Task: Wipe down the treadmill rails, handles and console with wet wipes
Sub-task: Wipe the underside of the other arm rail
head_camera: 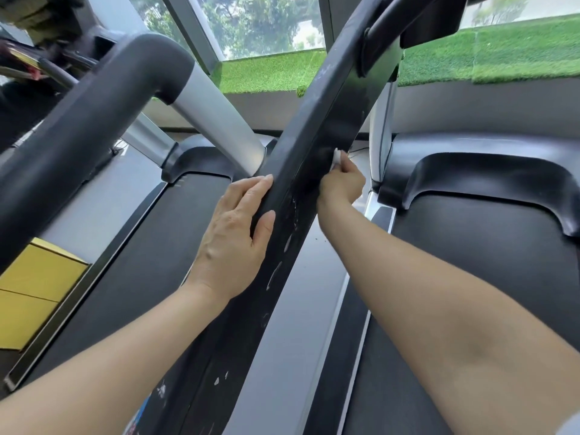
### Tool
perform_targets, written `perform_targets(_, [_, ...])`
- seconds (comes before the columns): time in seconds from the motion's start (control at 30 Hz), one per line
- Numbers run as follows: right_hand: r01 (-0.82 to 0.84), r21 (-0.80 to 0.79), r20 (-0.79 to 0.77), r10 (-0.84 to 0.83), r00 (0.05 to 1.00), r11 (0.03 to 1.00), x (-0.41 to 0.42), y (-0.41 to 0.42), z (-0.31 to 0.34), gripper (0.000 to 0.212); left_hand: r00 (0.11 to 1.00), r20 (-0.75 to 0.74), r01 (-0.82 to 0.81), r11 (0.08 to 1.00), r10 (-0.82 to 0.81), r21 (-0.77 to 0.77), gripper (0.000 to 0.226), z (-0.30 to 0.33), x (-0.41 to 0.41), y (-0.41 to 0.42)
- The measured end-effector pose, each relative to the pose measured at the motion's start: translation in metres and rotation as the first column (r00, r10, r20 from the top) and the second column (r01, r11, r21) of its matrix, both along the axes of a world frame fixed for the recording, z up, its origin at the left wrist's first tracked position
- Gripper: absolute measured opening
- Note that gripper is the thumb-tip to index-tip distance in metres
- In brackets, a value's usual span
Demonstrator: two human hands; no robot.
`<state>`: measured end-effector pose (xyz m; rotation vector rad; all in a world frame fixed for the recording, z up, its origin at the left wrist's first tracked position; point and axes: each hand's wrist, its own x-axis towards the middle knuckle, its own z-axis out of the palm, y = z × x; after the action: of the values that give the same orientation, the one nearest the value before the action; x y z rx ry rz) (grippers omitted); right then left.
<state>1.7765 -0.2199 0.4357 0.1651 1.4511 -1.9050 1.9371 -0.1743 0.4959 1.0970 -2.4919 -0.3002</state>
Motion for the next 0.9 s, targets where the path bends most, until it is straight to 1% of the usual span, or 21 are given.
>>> perform_targets(0.03, [-0.003, -0.024, -0.034, 0.002, 0.999, 1.000, -0.003, -0.002, 0.000, 0.028, 1.000, -0.002, 0.001, 1.000, -0.001, 0.001, 0.045, 0.000, 0.000, 0.000])
perform_targets(0.17, [-0.072, -0.077, -0.266, 0.049, 0.963, 0.994, 0.012, 0.007, -0.003, 0.032, 1.000, -0.002, -0.005, 1.000, 0.005, 0.000, 0.045, 0.000, -0.001, 0.000])
perform_targets(0.27, [-0.137, -0.114, -0.346, 0.090, 0.934, 0.984, 0.038, 0.030, -0.010, 0.035, 1.000, 0.004, -0.003, 1.000, 0.003, -0.002, 0.045, 0.000, -0.001, 0.001])
perform_targets(0.4, [-0.214, -0.129, -0.384, 0.150, 0.911, 0.968, 0.064, 0.054, -0.017, 0.036, 1.000, 0.019, -0.006, 1.000, 0.007, -0.019, 0.046, 0.000, -0.001, 0.001])
perform_targets(0.57, [-0.258, -0.182, -0.369, 0.178, 0.912, 0.949, 0.083, 0.077, -0.017, 0.035, 0.999, 0.033, -0.011, 0.999, 0.012, -0.038, 0.046, 0.000, -0.002, 0.001])
perform_targets(0.7, [-0.340, -0.213, -0.371, 0.246, 0.895, 0.916, 0.089, 0.102, -0.016, 0.030, 0.999, 0.039, -0.020, 0.999, 0.022, -0.046, 0.045, 0.001, -0.002, 0.003])
perform_targets(0.73, [-0.330, -0.224, -0.335, 0.246, 0.910, 0.917, 0.088, 0.107, -0.017, 0.028, 0.999, 0.041, -0.020, 0.999, 0.022, -0.048, 0.045, 0.001, -0.003, 0.003])
perform_targets(0.77, [-0.289, -0.231, -0.261, 0.227, 0.938, 0.929, 0.084, 0.111, -0.017, 0.026, 0.999, 0.042, -0.019, 0.999, 0.021, -0.049, 0.045, 0.001, -0.003, 0.003])
perform_targets(0.8, [-0.223, -0.235, -0.138, 0.195, 0.971, 0.946, 0.079, 0.111, -0.018, 0.023, 0.999, 0.041, -0.019, 0.999, 0.021, -0.049, 0.045, 0.001, -0.002, 0.003])
perform_targets(0.83, [-0.149, -0.247, 0.024, 0.160, 0.987, 0.957, 0.073, 0.108, -0.019, 0.022, 0.999, 0.039, -0.021, 0.999, 0.023, -0.047, 0.045, 0.001, -0.002, 0.003])
perform_targets(0.87, [-0.079, -0.272, 0.195, 0.135, 0.971, 0.959, 0.068, 0.104, -0.021, 0.023, 0.999, 0.035, -0.022, 0.999, 0.023, -0.045, 0.044, 0.001, -0.002, 0.002])
perform_targets(0.9, [-0.019, -0.298, 0.344, 0.126, 0.930, 0.954, 0.064, 0.100, -0.022, 0.026, 0.999, 0.030, -0.021, 0.999, 0.022, -0.045, 0.044, 0.001, -0.002, 0.002])
